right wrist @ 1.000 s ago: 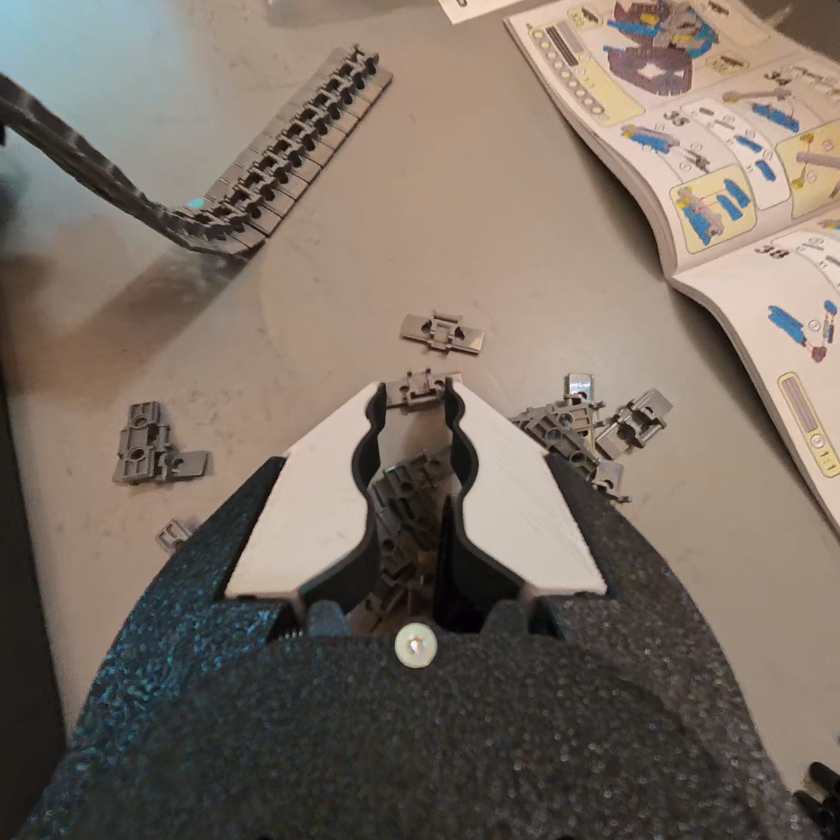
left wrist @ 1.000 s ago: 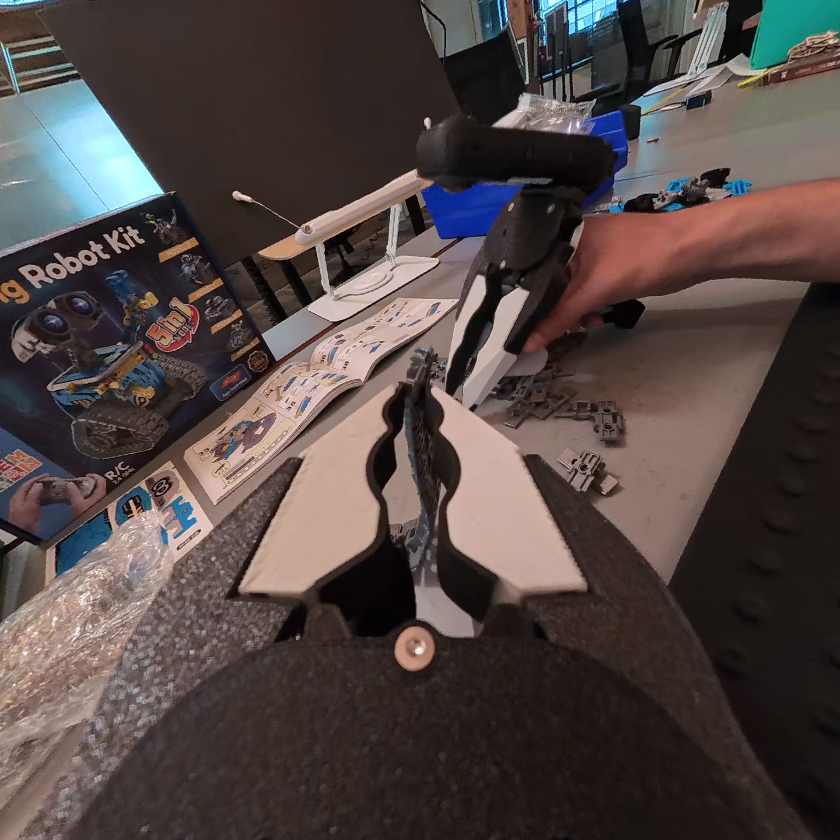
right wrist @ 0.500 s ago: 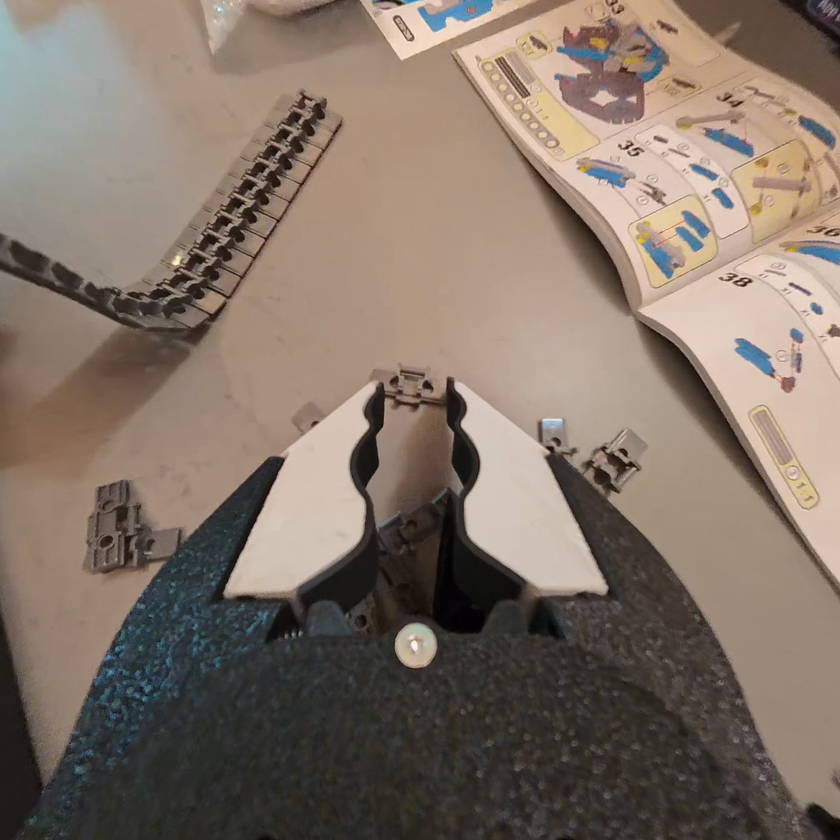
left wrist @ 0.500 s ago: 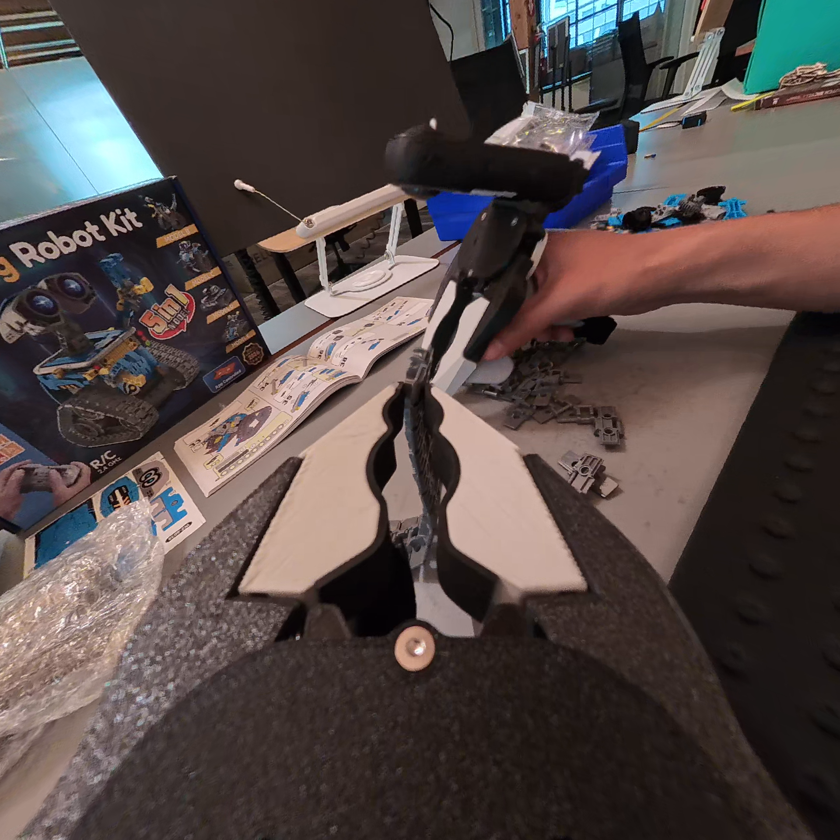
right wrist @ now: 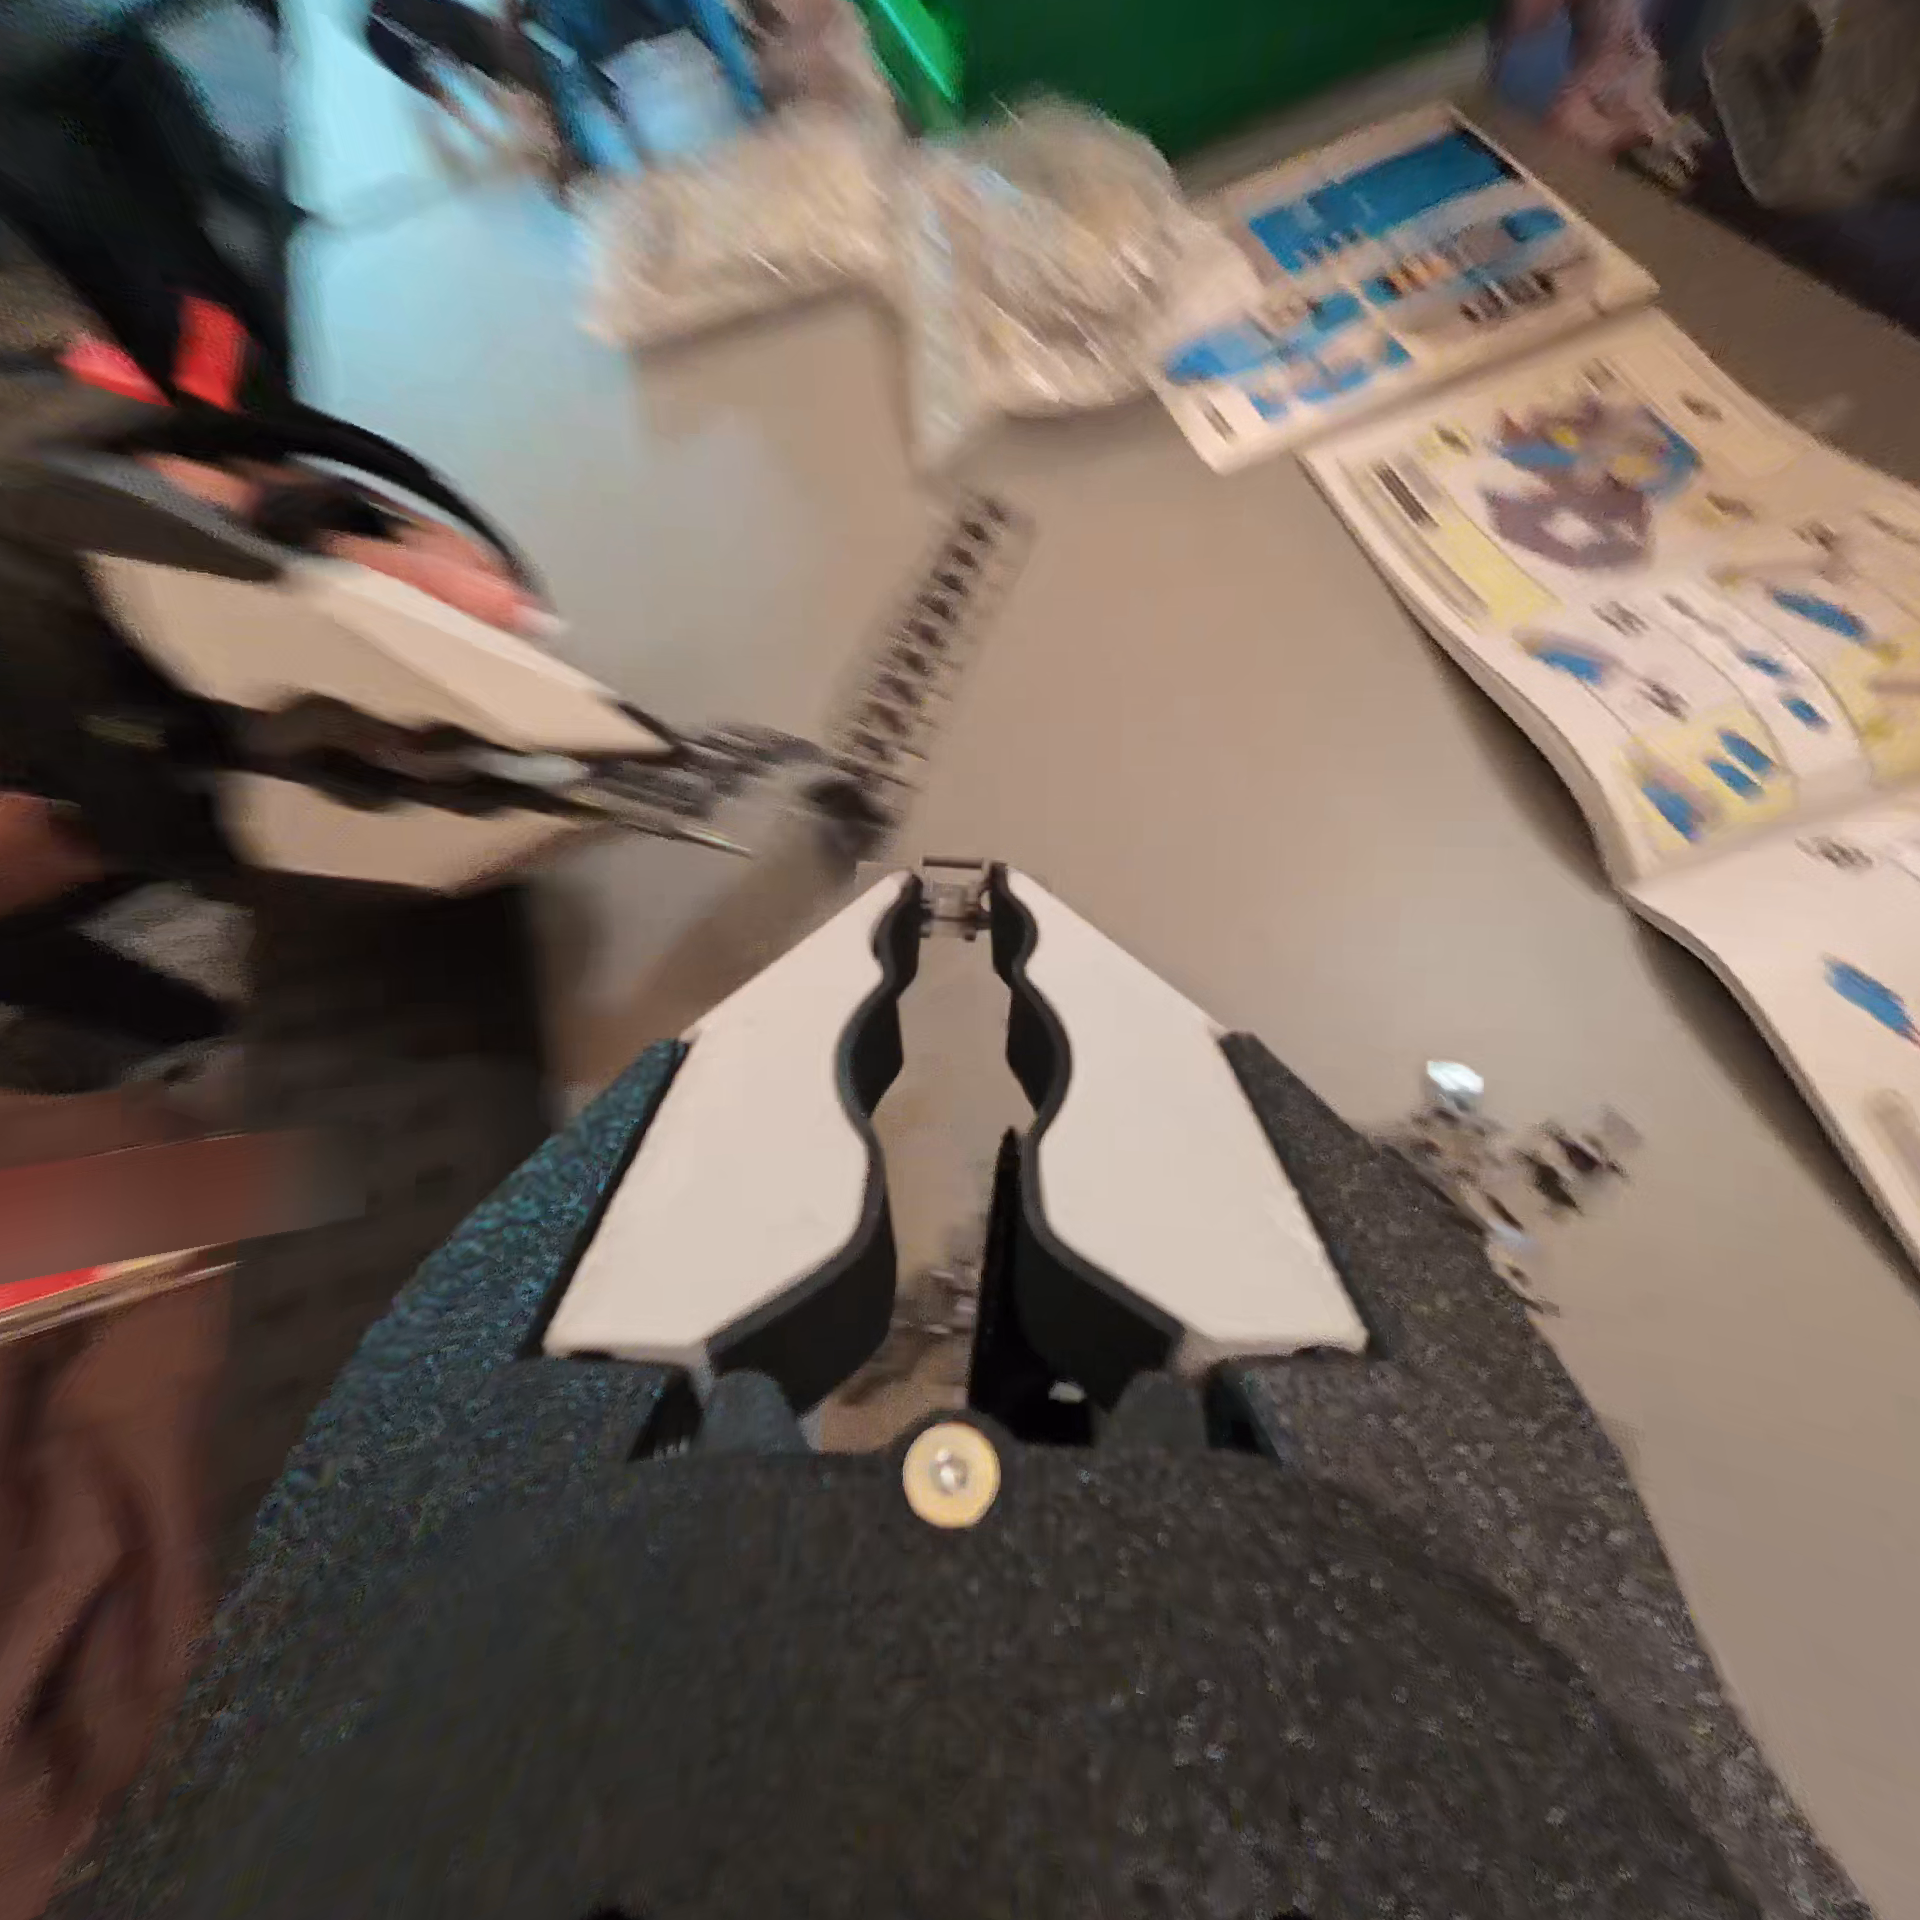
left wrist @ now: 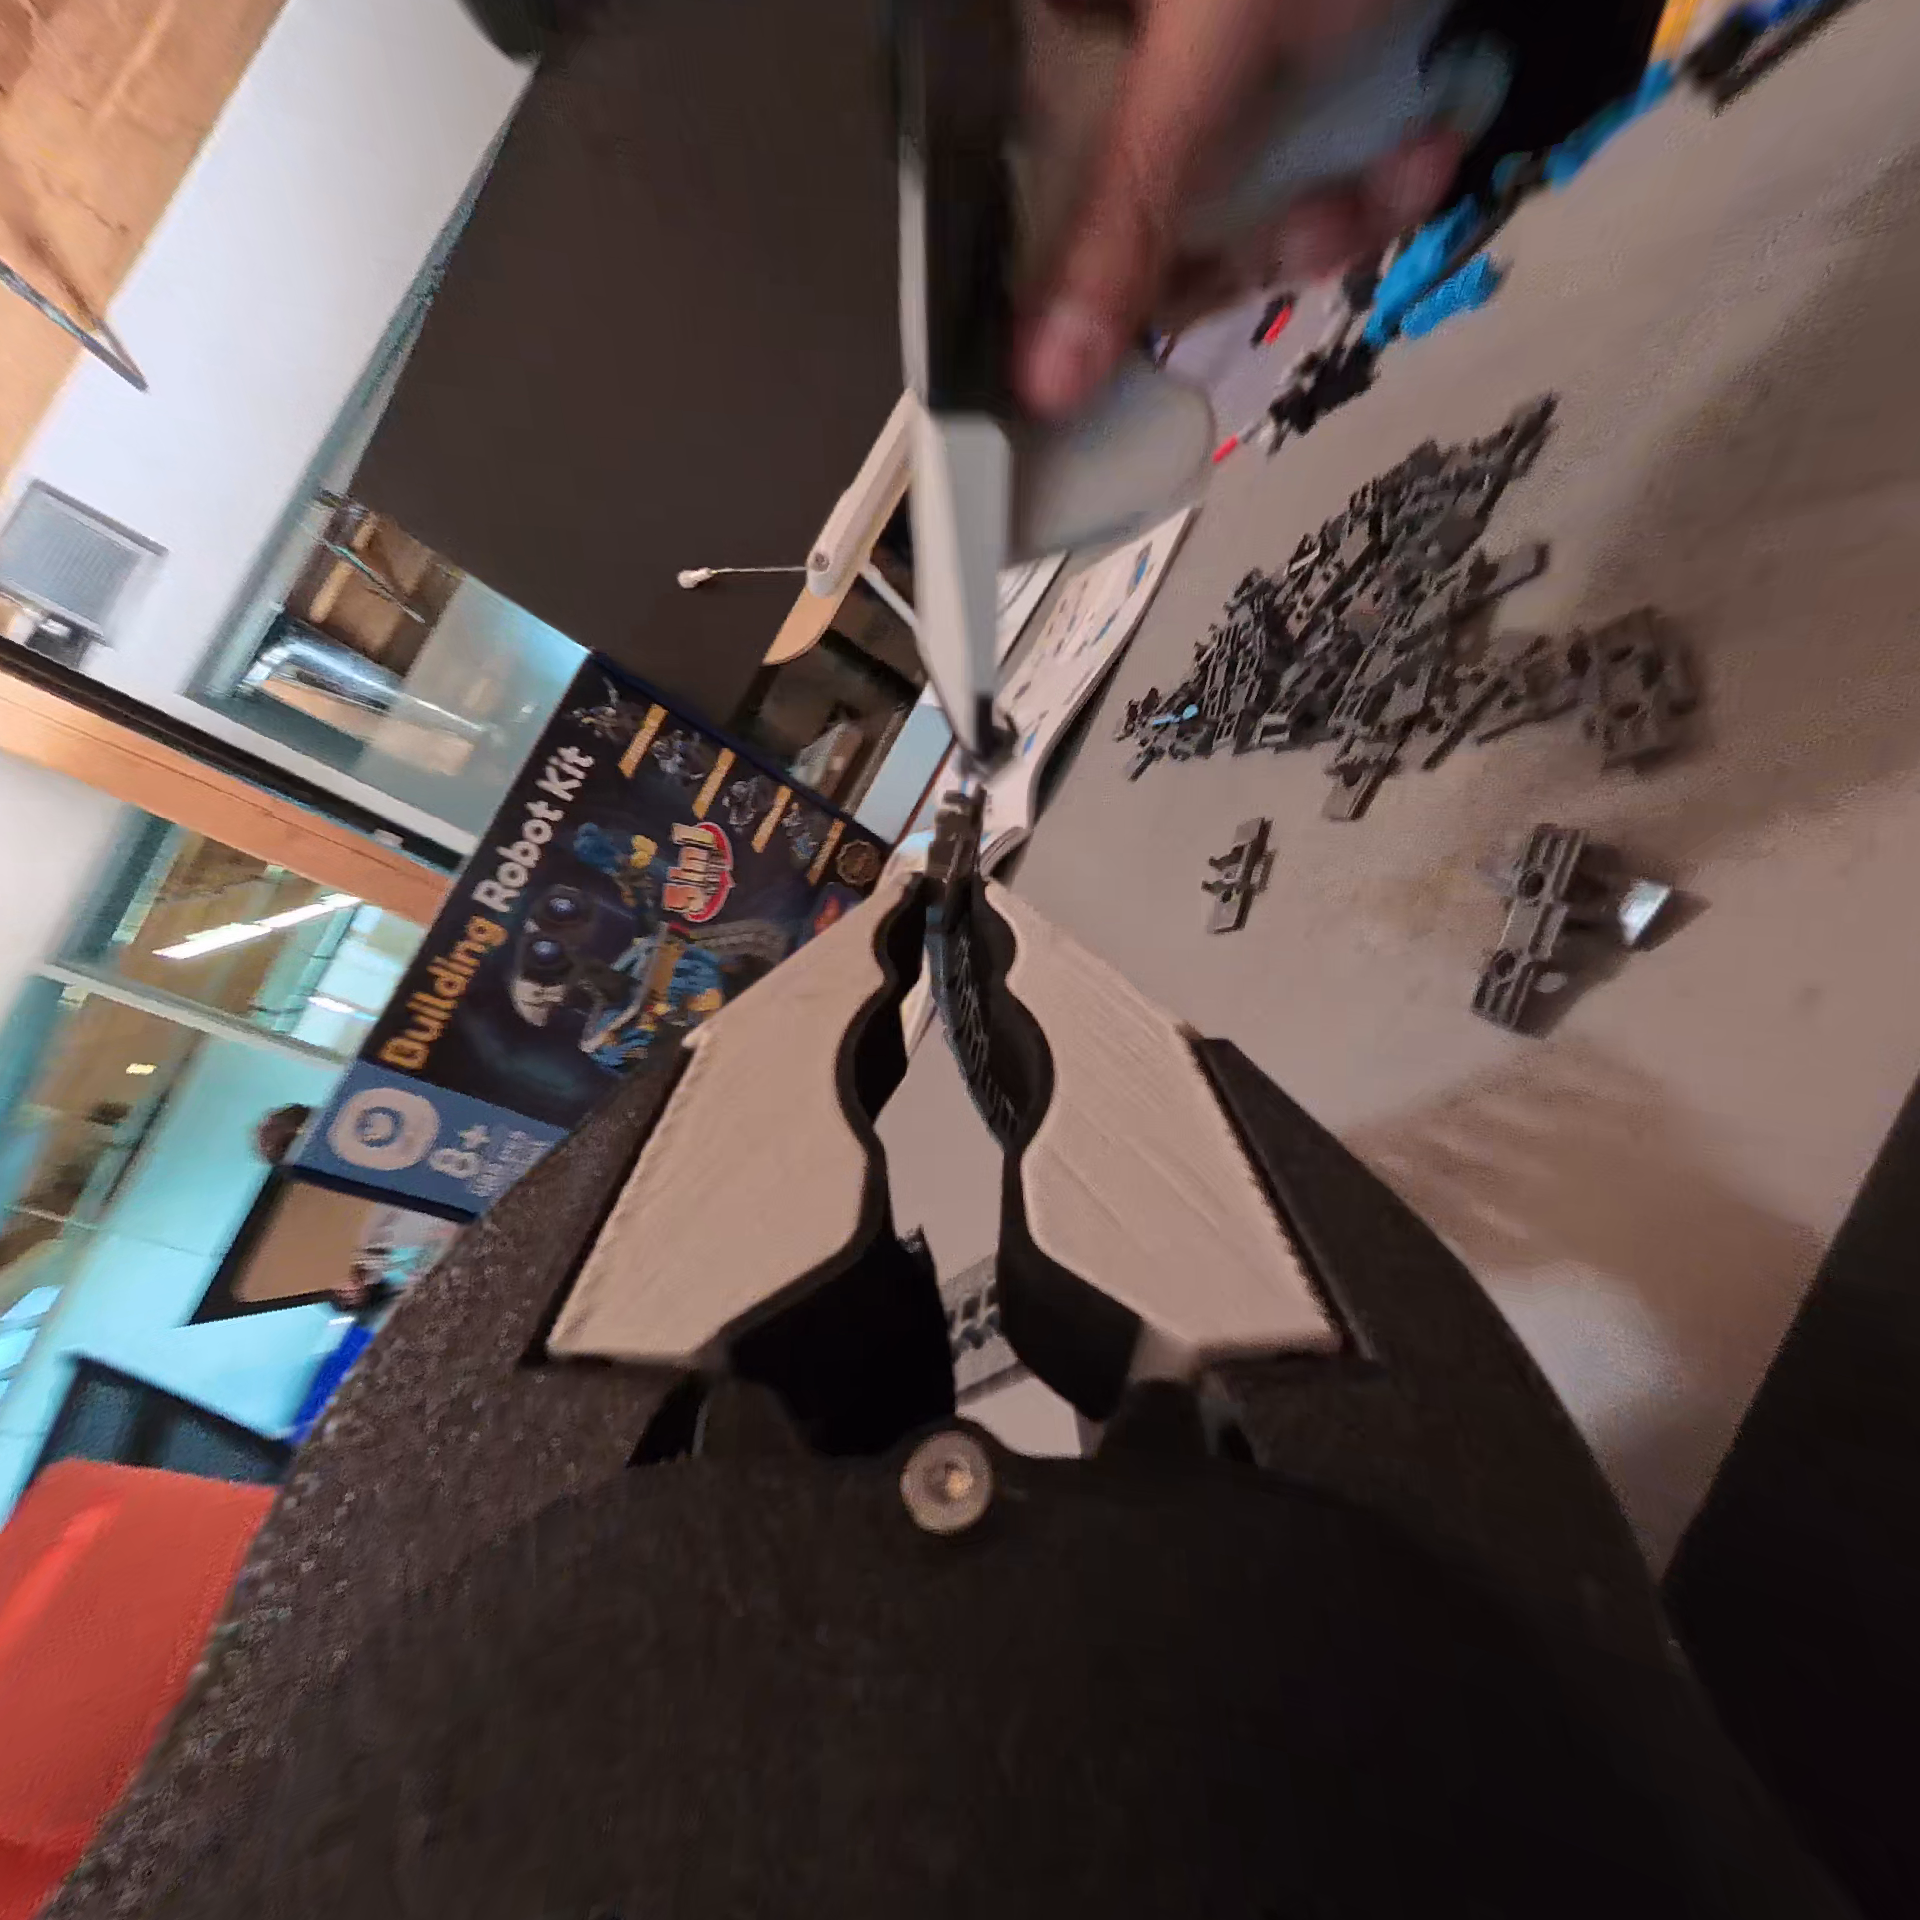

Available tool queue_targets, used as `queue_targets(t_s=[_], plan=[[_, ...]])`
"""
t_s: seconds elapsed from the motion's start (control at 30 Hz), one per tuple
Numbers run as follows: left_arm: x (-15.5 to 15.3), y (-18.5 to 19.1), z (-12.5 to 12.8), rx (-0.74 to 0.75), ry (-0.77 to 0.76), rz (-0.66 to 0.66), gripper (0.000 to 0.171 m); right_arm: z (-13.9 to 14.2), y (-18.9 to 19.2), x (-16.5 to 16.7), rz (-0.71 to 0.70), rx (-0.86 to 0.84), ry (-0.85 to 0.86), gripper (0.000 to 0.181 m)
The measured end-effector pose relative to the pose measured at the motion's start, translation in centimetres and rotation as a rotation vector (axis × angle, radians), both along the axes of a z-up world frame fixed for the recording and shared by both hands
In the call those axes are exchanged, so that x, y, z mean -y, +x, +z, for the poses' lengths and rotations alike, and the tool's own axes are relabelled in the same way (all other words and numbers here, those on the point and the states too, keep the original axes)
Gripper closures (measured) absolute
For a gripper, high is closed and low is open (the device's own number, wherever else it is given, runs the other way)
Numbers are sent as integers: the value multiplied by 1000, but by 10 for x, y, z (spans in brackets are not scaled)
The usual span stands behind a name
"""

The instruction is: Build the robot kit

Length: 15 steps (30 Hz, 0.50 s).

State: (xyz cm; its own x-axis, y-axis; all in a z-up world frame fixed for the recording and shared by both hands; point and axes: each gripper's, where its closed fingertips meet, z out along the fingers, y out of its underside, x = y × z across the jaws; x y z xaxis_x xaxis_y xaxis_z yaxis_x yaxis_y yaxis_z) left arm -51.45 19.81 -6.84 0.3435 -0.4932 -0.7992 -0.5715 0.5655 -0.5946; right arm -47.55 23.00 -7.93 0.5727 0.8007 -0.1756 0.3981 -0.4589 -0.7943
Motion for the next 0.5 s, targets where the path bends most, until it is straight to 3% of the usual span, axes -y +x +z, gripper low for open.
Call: queue_targets(t_s=[0.07, 0.2, 0.5], plan=[[1, 2, -2, -57, 73, 31, 164, 24, -13, 22, 60, -32, 6, 168], [2, 5, -6, -131, 161, 68, 165, 34, -24, 47, 84, 0, -20, 168], [2, 7, -6, -176, 238, 107, 166, 10, -23, 41, 16, 62, -94, 168]])
